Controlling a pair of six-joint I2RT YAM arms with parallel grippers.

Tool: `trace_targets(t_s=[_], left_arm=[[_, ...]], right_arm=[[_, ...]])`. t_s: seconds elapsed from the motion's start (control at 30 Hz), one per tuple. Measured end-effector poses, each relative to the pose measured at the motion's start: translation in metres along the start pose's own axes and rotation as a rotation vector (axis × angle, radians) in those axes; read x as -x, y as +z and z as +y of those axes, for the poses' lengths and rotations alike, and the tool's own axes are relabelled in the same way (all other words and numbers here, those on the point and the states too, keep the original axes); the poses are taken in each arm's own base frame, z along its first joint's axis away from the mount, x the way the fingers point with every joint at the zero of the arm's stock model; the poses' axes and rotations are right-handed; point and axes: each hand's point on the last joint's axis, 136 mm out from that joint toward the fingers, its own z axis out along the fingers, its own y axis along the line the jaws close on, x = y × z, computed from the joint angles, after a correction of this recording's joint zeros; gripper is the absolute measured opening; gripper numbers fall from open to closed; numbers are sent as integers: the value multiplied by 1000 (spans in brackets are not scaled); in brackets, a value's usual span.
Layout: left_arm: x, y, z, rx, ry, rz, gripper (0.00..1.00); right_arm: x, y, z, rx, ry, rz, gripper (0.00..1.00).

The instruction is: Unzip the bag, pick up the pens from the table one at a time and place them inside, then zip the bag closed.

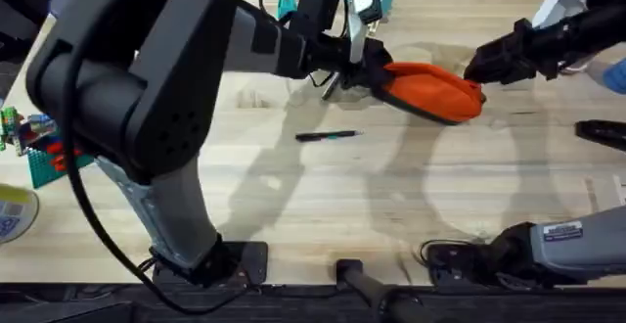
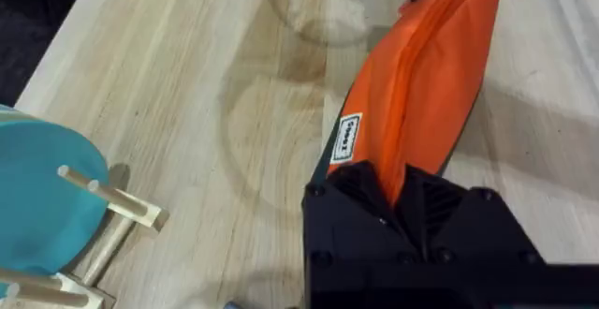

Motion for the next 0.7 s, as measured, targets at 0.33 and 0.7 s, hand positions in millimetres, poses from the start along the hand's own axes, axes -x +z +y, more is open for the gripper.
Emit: trace_targets(t_s=[0.33,0.7], left_arm=[[0,0,0,0,0,0,44],[0,0,0,0,0,0,44]], right_arm=[[-1,0,-1,-3,2,4,30],[-5,0,0,-2,10,19,30]])
